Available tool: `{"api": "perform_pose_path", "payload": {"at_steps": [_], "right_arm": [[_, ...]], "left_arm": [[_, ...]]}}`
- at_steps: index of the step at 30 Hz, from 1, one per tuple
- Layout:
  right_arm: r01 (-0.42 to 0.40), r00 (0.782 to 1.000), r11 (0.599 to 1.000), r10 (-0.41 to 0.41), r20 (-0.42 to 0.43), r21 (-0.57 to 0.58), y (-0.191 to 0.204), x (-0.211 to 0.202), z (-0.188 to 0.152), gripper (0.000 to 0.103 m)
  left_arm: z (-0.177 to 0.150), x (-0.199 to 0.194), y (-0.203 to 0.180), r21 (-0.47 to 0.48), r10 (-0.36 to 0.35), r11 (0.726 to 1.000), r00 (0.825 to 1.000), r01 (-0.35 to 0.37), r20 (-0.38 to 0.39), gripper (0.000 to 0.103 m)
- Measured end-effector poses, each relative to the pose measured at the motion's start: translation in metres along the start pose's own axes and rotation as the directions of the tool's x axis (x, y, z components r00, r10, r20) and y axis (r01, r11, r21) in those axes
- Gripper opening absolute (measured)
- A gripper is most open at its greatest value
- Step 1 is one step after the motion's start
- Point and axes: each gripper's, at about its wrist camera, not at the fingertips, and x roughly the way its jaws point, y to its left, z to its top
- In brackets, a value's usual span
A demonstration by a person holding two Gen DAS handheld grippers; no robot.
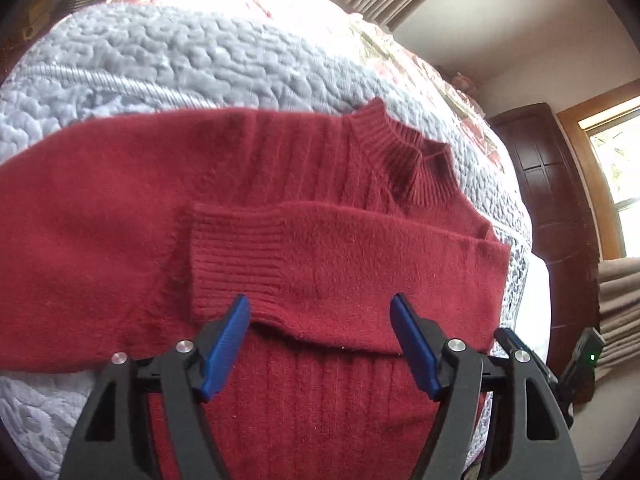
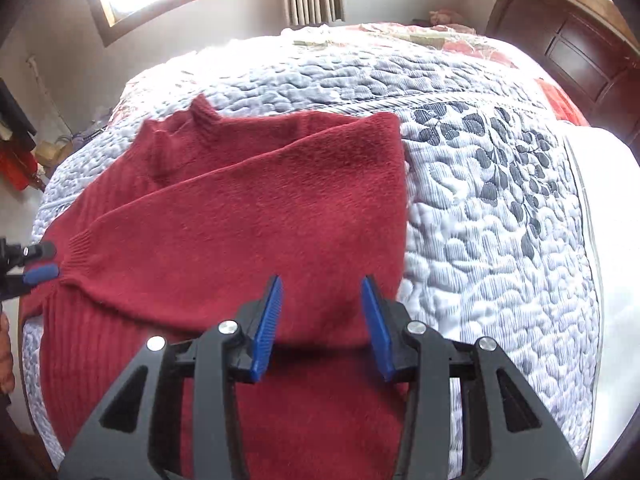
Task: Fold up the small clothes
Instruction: 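Grasp the cuff of the other sleeve with the left gripper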
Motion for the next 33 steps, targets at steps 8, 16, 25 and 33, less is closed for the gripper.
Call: {"api": "perform_pose_path", "payload": {"at_steps": [8, 16, 25, 33], "right_arm": [[0.004, 0.996, 1.000, -0.006, -0.090, -0.029, -0.008, 0.030, 0.015, 0.043], [-0.096, 0.994, 0.995, 0.093, -0.054, -0.043, 0.041, -0.033, 0.013, 0.050], [-0.210, 0.970, 0.960, 0.181, -0.160, -0.187, 0.157, -0.044, -0.027, 0.053], [-0.242, 0.960, 0.940, 0.197, -0.196, -0.240, 0.202, -0.052, -0.049, 0.053]], "left_arm": [[-0.009, 0.003, 0.024, -0.106, -0.053, 0.993, 0.998, 0.050, -0.031, 0.074], [-0.054, -0.131, 0.151, -0.402, -0.033, 0.907, 0.973, 0.124, 0.226, 0.088], [-0.144, -0.213, 0.406, -0.817, 0.240, 0.550, 0.904, 0.173, 0.353, 0.088], [-0.128, -0.180, 0.454, -0.845, 0.226, 0.506, 0.919, 0.173, 0.323, 0.088]]}}
